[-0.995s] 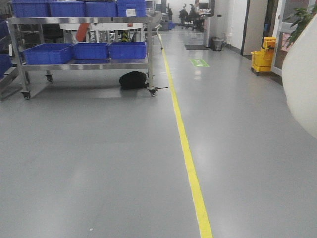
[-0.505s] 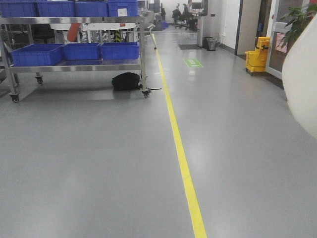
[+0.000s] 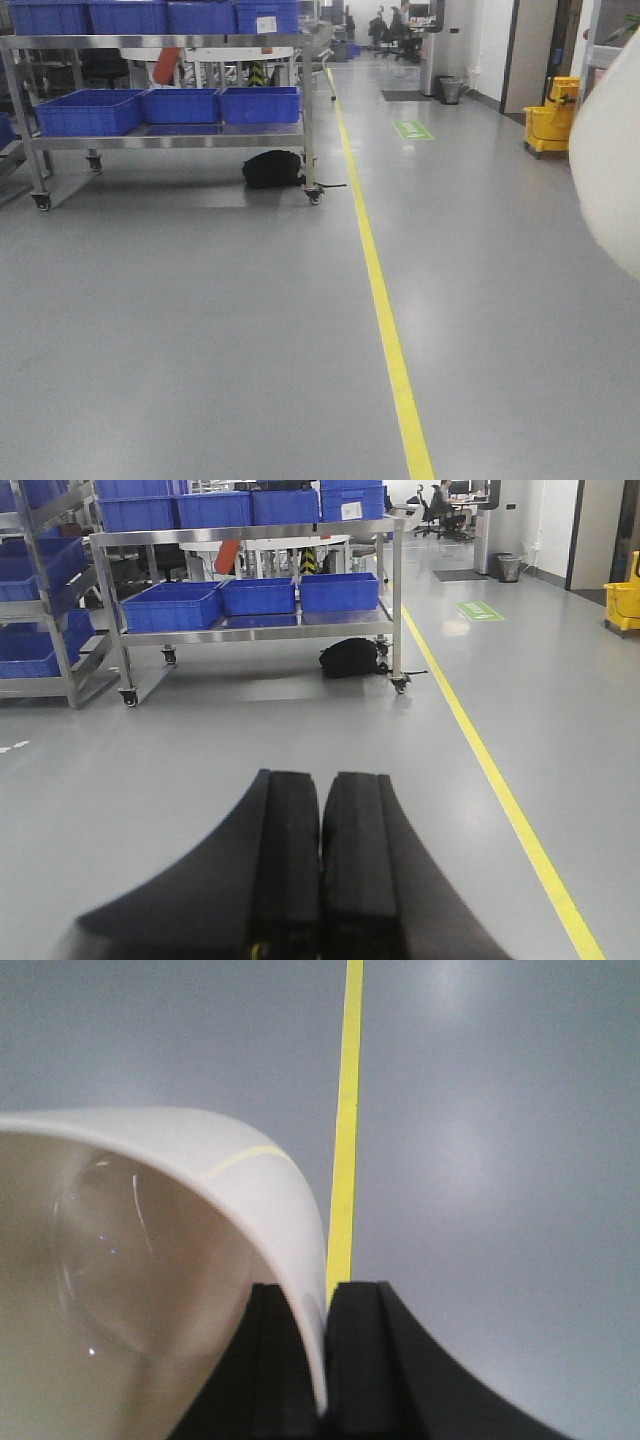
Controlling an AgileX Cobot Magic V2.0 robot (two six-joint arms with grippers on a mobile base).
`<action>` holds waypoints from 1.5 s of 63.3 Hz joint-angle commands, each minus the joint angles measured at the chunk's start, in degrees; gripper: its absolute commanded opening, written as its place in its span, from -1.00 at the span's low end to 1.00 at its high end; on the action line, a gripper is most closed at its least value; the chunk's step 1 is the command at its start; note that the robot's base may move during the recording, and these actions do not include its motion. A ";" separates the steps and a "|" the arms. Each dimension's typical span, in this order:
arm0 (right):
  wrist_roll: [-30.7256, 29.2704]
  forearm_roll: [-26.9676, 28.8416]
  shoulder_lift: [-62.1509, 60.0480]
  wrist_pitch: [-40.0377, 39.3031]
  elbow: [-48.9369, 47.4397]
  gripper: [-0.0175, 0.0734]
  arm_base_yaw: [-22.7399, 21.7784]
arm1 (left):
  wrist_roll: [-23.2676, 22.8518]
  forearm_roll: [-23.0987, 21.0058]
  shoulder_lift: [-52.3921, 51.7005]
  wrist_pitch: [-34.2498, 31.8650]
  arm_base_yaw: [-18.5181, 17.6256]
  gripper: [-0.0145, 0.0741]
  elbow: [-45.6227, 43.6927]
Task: Move white bin to right shelf second layer
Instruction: 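Drive along the yellow floor line past the blue-bin carts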
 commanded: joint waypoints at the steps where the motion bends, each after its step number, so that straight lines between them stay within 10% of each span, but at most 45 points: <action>1: -0.14 0.44 -0.11 -4.86 -1.87 -0.51 -0.40 | -0.15 -0.35 -0.91 -4.83 0.12 -0.48 2.11; 95: -0.14 0.44 -0.11 -4.86 -1.87 -0.51 -0.40 | -0.15 -0.35 -0.91 -4.83 0.12 -0.48 2.11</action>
